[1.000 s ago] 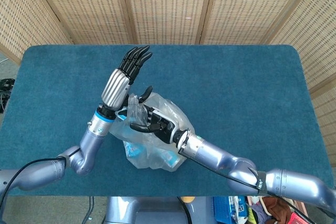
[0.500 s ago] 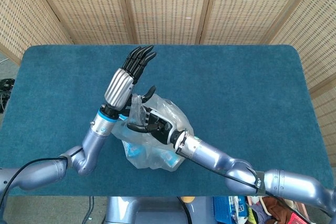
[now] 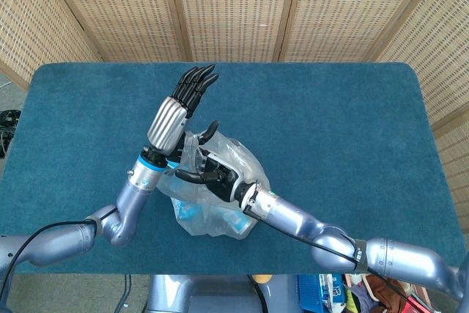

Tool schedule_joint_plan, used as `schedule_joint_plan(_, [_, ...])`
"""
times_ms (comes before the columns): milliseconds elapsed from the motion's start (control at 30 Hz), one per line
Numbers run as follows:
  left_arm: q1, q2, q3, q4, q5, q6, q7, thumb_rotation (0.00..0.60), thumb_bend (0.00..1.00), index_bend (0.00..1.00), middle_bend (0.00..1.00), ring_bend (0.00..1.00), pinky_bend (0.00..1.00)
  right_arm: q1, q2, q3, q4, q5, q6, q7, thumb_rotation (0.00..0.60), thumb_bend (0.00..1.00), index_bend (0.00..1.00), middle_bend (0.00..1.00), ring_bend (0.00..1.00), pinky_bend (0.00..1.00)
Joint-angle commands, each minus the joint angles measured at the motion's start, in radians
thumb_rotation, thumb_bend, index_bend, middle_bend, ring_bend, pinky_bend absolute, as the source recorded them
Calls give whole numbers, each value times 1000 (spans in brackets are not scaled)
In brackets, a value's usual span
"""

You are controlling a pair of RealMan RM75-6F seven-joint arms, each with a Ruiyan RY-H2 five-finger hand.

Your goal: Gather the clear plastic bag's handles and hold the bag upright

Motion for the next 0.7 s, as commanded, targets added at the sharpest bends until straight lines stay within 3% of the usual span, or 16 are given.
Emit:
schedule_joint_plan(33, [2,-4,-2,-1,-6,0,-6,600,440,0,0,0,0,-5,-10,7,2,4,-4,-4,600,339,45,208,74,182])
schedule_joint_plan(700, [23,10,-12,-46,-32,-3,-40,600,439,0,0,0,0,-51,-61,44,3,39,-15,-62,600,328,13,182,60,190])
